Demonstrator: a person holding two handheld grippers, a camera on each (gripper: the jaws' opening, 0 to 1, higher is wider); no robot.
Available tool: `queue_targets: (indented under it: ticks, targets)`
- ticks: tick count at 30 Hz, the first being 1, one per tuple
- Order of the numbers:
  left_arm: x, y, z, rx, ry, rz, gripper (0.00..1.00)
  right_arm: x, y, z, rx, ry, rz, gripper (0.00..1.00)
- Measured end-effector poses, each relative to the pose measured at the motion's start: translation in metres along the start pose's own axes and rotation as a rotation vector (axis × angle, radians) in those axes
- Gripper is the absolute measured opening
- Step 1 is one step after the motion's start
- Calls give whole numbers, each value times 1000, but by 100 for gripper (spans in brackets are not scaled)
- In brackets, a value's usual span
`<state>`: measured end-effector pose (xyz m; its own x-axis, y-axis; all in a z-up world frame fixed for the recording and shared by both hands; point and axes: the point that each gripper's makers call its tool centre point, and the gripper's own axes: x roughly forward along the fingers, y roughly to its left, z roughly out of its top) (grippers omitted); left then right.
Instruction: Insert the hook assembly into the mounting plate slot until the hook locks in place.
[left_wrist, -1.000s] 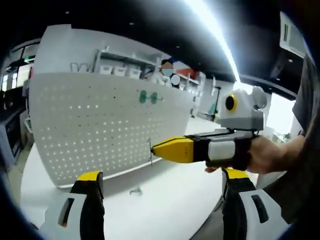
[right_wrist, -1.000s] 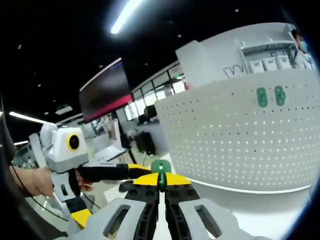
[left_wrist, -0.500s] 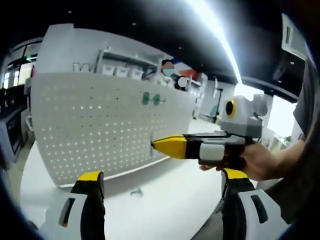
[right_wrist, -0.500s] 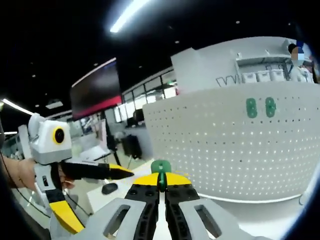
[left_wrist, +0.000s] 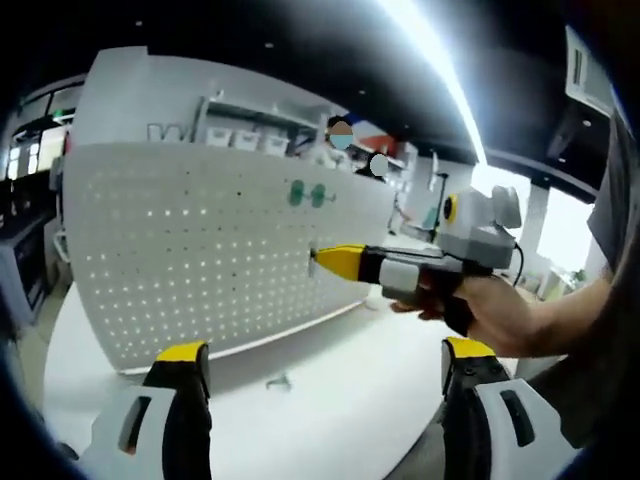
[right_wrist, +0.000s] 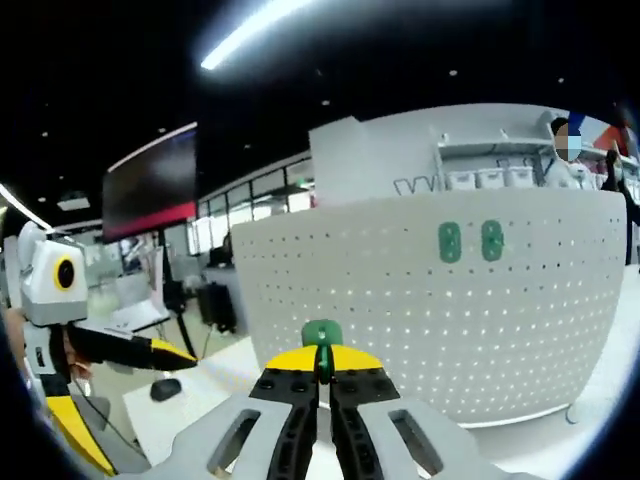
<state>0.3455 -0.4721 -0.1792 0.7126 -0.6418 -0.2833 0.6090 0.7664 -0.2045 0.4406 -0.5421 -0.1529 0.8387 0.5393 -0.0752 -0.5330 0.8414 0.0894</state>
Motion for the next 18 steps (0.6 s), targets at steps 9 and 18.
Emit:
queue_targets:
  ticks: [9,18]
  targets:
    - [-2,6,-4,-12,11,9,97,8,-63,21,-4,-55,-141,0]
    - [-3,12,-4,-16,17,19,96,13,-115,32,-16,-79,-238,0]
